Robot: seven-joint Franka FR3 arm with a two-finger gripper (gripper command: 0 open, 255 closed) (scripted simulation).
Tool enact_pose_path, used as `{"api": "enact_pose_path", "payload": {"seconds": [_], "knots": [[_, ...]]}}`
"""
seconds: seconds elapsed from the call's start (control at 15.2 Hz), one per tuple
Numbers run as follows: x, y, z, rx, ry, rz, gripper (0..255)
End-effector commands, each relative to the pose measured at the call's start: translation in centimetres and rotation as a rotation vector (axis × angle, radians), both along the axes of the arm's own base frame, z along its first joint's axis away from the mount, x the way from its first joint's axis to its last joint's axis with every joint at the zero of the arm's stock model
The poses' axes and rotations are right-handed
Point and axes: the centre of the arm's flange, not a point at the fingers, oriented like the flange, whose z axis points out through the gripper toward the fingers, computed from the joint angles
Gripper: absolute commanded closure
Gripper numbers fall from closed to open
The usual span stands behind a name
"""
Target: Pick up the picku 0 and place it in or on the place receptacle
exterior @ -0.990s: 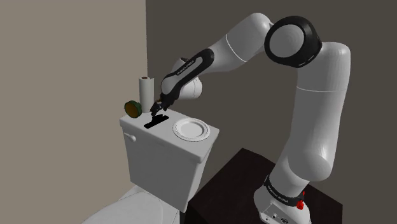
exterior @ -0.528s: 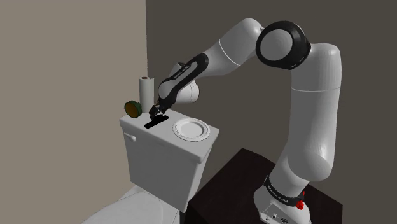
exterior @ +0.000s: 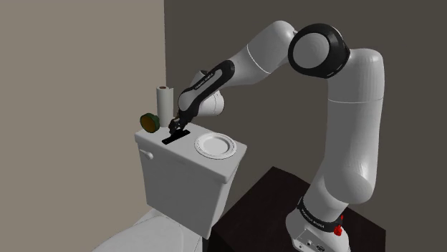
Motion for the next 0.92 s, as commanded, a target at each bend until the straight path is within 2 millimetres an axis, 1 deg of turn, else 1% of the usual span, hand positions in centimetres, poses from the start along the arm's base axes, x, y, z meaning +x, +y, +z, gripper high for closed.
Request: {"api": "enact_pose_path", "payload": {"seconds": [0.0,0.33,0.86], "knots": [[0.0,0.0,-0.1,0.0,0.001,0.0,255],[0.0,0.0,-0.1,0.0,0.001,0.0,255],[0.0,0.0,4.2,0.0,0.001,0.0,255]]}}
